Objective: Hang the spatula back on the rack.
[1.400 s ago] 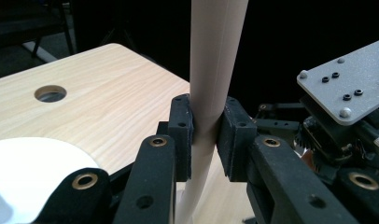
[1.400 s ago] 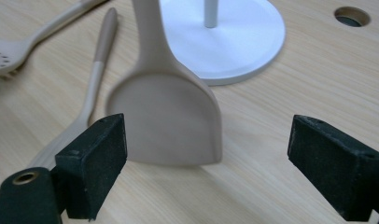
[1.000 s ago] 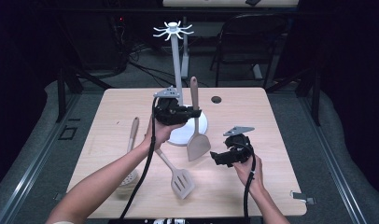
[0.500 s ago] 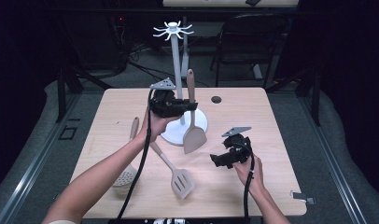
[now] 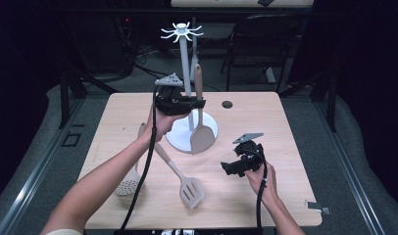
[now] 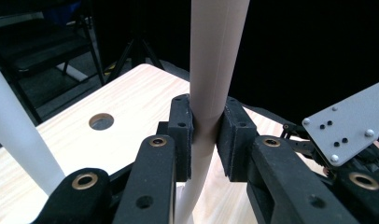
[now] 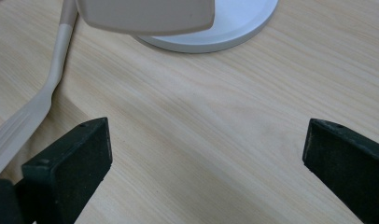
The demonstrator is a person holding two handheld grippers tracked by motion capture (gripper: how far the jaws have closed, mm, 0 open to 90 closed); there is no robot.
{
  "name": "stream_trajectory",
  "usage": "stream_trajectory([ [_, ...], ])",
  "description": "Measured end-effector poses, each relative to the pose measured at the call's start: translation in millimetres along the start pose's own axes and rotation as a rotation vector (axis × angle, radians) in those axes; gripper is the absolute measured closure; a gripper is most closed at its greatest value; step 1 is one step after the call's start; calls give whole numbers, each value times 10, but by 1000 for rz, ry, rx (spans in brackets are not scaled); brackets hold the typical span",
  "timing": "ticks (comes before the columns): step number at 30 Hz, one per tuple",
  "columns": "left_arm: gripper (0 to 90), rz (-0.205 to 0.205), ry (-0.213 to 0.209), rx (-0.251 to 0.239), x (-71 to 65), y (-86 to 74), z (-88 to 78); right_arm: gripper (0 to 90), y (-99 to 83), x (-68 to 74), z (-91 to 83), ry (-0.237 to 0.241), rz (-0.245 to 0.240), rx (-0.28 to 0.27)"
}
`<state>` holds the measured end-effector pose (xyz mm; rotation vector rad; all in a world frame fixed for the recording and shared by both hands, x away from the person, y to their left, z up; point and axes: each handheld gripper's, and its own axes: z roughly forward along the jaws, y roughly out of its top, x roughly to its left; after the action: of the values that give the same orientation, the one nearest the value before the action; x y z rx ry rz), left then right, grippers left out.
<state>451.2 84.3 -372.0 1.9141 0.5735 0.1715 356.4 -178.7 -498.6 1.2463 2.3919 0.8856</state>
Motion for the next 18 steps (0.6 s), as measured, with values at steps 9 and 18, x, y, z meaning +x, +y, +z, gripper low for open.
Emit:
stream_trajectory([
  [9,770,6,22,-10,60,142,-45,21,-2,1,7,-7,0,1],
  [18,770,5,36,-16,123,225,-52,20,-4,5,17,-10,0,6],
])
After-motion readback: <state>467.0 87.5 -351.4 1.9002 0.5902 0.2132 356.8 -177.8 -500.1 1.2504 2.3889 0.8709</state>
